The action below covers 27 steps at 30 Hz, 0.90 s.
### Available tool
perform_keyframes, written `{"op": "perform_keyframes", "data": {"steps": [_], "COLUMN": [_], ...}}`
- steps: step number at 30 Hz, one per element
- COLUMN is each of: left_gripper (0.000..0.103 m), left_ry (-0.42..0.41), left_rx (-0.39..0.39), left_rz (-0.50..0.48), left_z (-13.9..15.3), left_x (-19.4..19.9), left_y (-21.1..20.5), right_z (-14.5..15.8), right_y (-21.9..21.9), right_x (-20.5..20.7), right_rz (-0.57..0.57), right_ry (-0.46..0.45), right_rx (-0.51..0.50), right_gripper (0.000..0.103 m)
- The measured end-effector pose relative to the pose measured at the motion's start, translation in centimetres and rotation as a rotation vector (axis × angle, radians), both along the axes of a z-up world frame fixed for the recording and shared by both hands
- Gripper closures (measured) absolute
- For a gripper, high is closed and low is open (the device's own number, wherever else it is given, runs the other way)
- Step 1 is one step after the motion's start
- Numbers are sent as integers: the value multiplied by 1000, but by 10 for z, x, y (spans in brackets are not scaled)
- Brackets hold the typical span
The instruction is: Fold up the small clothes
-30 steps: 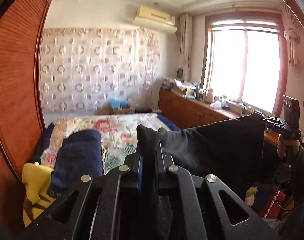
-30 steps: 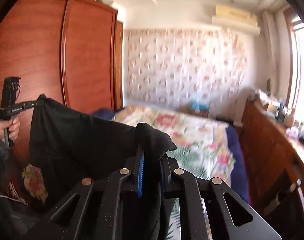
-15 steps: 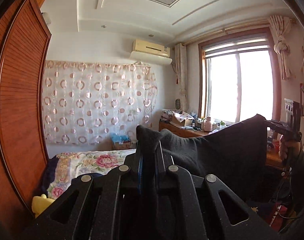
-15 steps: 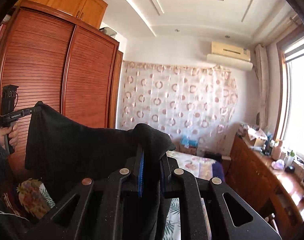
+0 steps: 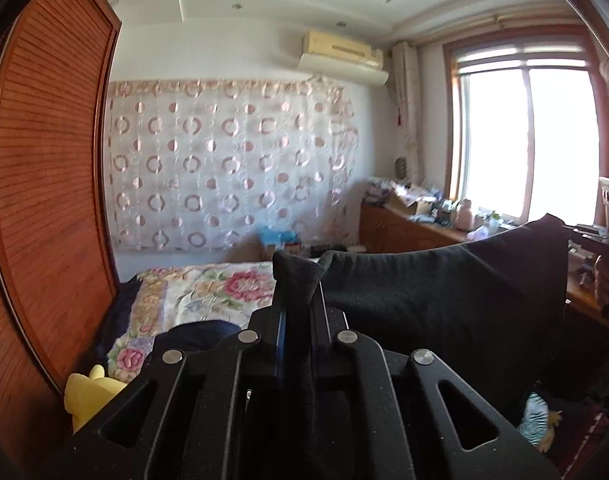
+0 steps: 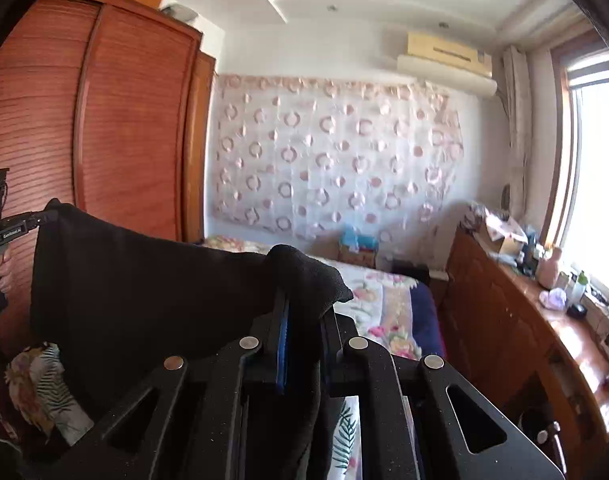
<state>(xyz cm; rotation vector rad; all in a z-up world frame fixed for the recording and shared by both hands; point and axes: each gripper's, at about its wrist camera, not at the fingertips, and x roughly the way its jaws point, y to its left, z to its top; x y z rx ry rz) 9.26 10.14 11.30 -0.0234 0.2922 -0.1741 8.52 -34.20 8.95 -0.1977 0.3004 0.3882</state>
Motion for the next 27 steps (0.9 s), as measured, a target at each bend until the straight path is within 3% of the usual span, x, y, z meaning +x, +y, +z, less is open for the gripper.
{"op": "perform_keyframes", "data": {"steps": [4,9,11,12,13,15,17,19,22,27], "left_gripper": [93,87,78,73,59,50,30,23,23,23], "left_ry": [85,156,184,190,198,238,250,253,281,330], "left_rx": [35,79,123,127,118,70,61,73,85,95], "left_rz": [56,88,129,128,118,99,57,38,8,-24], "left_z": [-46,-85,-99,-101,-101,-106,-107,-107,-113,-129], "left_x": [66,120,139,141,140,134,118,104,84,65], "left_y": [0,-9,-13,-13,-13,-12,-19,-25,-35,-45], "right_z": [-14,-42,-41,-45,-46,-42,-40,-38,-38,-47], "right_y": [21,50,67,72,80,90,92,95,86,70], "right_x": [63,134,150,158,159,161,152,137,98,47], "right_rz": [-38,-153,-175,-195,-200,-189,-156,-120,-76,-54], "right_ry": [87,162,195,214,227,246,259,273,293,366], "right_rx": [-22,-33,13,24,25,23,27,23,31,47], "right_gripper": [90,90,85,77,75,71,70,61,55,54]}}
